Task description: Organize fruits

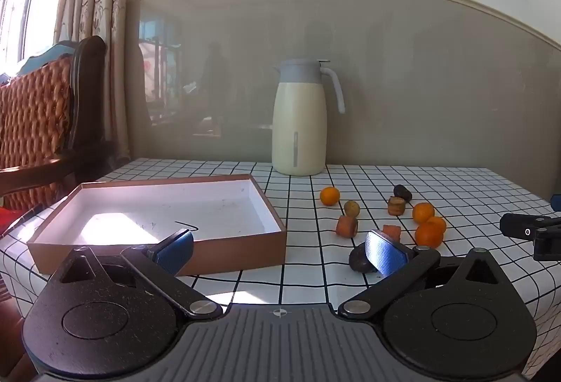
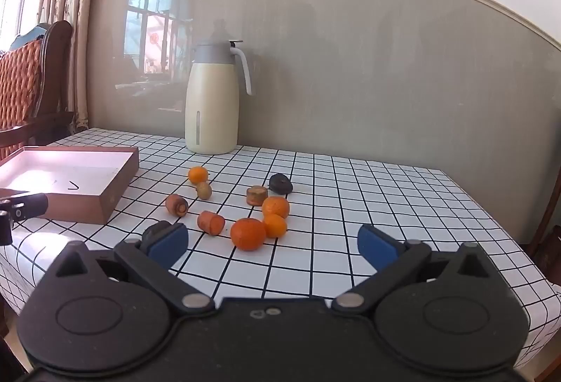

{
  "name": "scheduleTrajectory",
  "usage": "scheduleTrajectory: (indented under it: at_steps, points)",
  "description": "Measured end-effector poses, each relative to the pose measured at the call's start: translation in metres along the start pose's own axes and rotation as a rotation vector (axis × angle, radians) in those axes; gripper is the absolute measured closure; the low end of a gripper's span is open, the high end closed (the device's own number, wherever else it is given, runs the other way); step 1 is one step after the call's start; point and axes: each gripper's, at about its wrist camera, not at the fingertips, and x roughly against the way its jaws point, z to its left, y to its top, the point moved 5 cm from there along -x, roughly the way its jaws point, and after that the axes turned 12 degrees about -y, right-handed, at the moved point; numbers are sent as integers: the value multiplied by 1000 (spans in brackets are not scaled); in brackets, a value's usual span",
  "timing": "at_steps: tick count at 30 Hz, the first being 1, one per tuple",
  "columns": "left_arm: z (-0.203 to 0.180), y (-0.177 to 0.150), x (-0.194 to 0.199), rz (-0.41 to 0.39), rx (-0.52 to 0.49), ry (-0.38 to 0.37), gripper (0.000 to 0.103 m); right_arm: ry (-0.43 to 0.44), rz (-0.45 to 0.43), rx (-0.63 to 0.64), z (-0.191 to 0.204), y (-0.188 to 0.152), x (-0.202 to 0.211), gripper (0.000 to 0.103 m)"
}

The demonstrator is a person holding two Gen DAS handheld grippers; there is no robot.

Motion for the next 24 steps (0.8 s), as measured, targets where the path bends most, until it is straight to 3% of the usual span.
scheduleTrajectory:
  at_steps: [24]
  points:
    - [7, 0, 3, -8, 38, -10, 0, -9, -5, 14, 3, 0, 0, 6]
